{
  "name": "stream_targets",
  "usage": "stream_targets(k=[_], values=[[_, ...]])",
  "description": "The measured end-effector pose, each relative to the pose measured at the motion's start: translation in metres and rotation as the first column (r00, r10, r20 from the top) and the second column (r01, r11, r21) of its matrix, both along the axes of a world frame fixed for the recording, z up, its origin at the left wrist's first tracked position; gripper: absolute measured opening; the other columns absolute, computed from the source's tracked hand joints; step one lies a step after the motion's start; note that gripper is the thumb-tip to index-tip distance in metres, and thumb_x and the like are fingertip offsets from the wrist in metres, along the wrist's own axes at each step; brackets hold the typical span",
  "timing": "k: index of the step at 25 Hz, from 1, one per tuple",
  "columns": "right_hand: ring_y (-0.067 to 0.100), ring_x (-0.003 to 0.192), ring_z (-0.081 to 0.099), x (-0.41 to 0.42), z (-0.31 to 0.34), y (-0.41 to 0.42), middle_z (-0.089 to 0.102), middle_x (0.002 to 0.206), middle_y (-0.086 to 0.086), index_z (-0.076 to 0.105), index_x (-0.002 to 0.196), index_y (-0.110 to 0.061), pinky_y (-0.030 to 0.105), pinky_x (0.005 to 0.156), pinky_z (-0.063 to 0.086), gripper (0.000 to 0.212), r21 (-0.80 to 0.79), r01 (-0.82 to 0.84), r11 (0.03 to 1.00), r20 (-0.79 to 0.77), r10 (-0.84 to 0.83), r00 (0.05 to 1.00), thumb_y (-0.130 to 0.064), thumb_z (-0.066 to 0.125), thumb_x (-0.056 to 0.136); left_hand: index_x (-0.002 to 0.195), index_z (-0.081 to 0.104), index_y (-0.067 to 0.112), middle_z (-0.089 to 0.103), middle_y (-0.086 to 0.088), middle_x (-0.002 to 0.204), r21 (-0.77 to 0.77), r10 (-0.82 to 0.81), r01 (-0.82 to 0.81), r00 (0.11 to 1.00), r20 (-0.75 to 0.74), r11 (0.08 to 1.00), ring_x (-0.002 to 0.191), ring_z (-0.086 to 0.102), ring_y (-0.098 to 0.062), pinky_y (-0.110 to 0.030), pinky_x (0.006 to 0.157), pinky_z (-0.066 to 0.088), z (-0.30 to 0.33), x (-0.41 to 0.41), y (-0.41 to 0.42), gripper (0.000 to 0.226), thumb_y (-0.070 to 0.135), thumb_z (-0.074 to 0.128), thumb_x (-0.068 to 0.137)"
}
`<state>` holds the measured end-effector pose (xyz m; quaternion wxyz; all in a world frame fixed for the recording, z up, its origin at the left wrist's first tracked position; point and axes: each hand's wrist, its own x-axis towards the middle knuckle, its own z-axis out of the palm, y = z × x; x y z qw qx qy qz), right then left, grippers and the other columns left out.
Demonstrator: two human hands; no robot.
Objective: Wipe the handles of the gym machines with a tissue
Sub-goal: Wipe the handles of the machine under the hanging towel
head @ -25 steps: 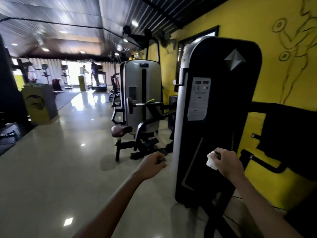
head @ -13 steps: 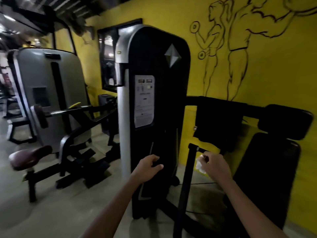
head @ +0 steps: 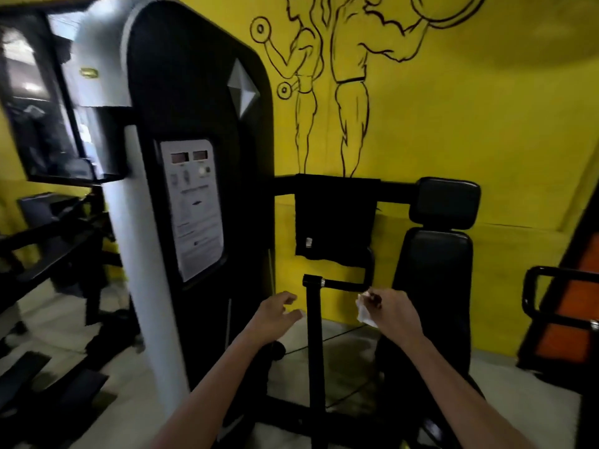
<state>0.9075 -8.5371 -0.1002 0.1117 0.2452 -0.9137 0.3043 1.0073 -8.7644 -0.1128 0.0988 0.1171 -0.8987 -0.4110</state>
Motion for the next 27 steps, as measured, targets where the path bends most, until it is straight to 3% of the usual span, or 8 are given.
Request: stream_targets(k=[6, 9, 15, 19, 22, 24, 27], values=[[0.017, 0.069, 0.064, -0.093, -0.023, -0.04, 0.07, 0.078, 0.005, 0.068, 0.085, -0.016, 0.031, 0.062, 0.05, 0.021, -0.051, 0.041, 0.998, 0.045, -0.039, 0.998, -0.031, 0.056, 0.093, 0.135, 0.048, 0.016, 0.048, -0.001, 0.14, -0.019, -0.057, 0.057, 0.998, -0.015, 0.998, 0.128, 0.047, -0.02, -0.023, 0.09, 0.039, -0.025, -0.101, -0.04, 0.048, 0.034, 0.059, 0.093], [0.017, 0.063, 0.06, -0.153, -0.029, -0.072, 0.067, 0.075, 0.008, 0.064, 0.082, -0.011, 0.02, 0.05, 0.036, 0.025, -0.005, 0.011, 1.0, 0.054, -0.011, 0.998, -0.03, 0.053, 0.095, 0.135, 0.047, 0.015, 0.047, -0.004, 0.141, -0.056, -0.046, 0.045, 0.999, -0.015, 0.997, 0.128, 0.046, -0.022, -0.028, 0.094, 0.041, -0.032, -0.17, -0.075, 0.046, 0.033, 0.058, 0.094], [-0.002, 0.061, 0.049, -0.241, -0.036, -0.115, 0.065, 0.085, 0.002, 0.066, 0.1, -0.008, 0.003, 0.054, 0.039, 0.018, -0.047, 0.032, 0.998, 0.049, -0.03, 0.998, -0.021, 0.055, 0.095, 0.133, 0.049, 0.012, 0.047, -0.005, 0.14, -0.003, -0.09, 0.09, 0.996, 0.02, 0.996, 0.127, 0.045, -0.023, -0.029, 0.097, 0.04, -0.057, -0.272, -0.115, 0.044, 0.027, 0.06, 0.093], [0.006, 0.066, 0.057, -0.292, -0.054, -0.133, 0.07, 0.095, 0.012, 0.068, 0.102, -0.003, 0.001, 0.054, 0.039, 0.016, -0.072, 0.083, 0.994, 0.051, -0.079, 0.996, -0.012, 0.061, 0.091, 0.132, 0.049, 0.012, 0.049, -0.005, 0.136, -0.035, -0.132, 0.135, 0.989, 0.067, 0.99, 0.123, 0.048, -0.022, -0.021, 0.088, 0.037, -0.095, -0.322, -0.131, 0.043, 0.029, 0.059, 0.094], [0.019, 0.081, 0.065, -0.324, -0.068, -0.144, 0.07, 0.096, 0.014, 0.07, 0.097, 0.0, -0.005, 0.06, 0.035, 0.014, -0.094, 0.118, 0.989, 0.024, -0.116, 0.993, -0.006, 0.066, 0.086, 0.13, 0.05, 0.011, 0.05, -0.008, 0.132, -0.071, -0.191, 0.197, 0.979, 0.076, 0.978, 0.12, 0.05, -0.021, -0.017, 0.081, 0.033, -0.12, -0.353, -0.142, 0.041, 0.028, 0.058, 0.094], [0.021, 0.082, 0.066, -0.343, -0.075, -0.155, 0.068, 0.093, 0.011, 0.071, 0.096, -0.004, -0.005, 0.061, 0.034, 0.013, -0.062, 0.095, 0.994, 0.009, -0.095, 0.995, -0.008, 0.068, 0.085, 0.135, 0.044, 0.011, 0.045, -0.007, 0.137, -0.119, -0.234, 0.242, 0.969, 0.076, 0.963, 0.125, 0.045, -0.02, -0.017, 0.085, 0.032, -0.135, -0.373, -0.151, 0.045, 0.031, 0.055, 0.096], [0.018, 0.076, 0.062, -0.376, -0.082, -0.182, 0.066, 0.092, 0.01, 0.07, 0.103, -0.005, 0.002, 0.059, 0.034, 0.019, -0.045, 0.067, 0.997, -0.048, -0.07, 0.996, -0.01, 0.067, 0.085, 0.145, 0.031, 0.013, 0.033, -0.002, 0.149, -0.204, -0.272, 0.28, 0.96, 0.069, 0.938, 0.137, 0.032, -0.018, -0.022, 0.102, 0.028, -0.157, -0.405, -0.164, 0.055, 0.035, 0.049, 0.098]])
